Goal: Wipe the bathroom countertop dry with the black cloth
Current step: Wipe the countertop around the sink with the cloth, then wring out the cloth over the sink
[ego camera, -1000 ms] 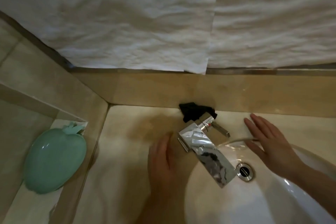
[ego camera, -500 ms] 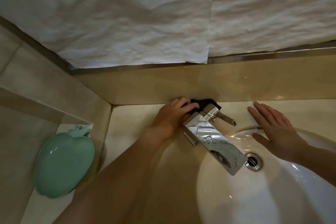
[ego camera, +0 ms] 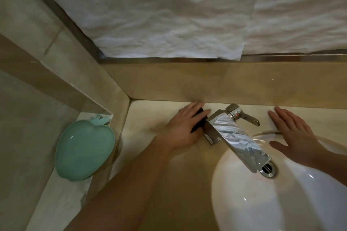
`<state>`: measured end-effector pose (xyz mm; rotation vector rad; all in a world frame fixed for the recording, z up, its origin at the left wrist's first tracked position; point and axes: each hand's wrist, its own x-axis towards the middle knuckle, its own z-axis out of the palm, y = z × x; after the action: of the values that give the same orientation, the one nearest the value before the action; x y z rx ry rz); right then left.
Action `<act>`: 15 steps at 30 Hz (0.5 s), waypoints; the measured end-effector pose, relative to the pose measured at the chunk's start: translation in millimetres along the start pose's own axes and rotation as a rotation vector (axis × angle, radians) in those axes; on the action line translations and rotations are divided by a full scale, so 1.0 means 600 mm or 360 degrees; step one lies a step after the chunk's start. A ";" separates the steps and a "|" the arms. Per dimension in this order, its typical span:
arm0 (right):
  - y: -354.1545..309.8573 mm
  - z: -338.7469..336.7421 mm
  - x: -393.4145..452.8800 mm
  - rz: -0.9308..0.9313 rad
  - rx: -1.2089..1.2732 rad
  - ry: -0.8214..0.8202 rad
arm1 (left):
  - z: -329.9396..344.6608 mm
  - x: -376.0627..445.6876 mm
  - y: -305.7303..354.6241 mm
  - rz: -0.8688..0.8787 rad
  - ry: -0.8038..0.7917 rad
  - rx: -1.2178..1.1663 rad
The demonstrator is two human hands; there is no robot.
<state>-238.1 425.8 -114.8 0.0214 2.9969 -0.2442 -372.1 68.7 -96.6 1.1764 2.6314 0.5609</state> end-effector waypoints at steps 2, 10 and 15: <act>0.001 0.001 0.001 -0.0012 -0.0016 0.0008 | 0.026 0.001 0.014 -0.0190 0.0170 -0.0157; -0.010 -0.017 0.008 0.0146 0.0234 -0.0173 | 0.071 -0.059 0.084 -0.0433 0.0440 -0.0220; -0.083 -0.062 -0.085 0.0309 0.0566 -0.0250 | 0.132 -0.132 0.217 -0.0507 0.0518 -0.0181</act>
<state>-193.6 382.6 -63.8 0.3108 2.7323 -0.7141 -206.1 109.2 -111.2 0.6577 2.9242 0.8845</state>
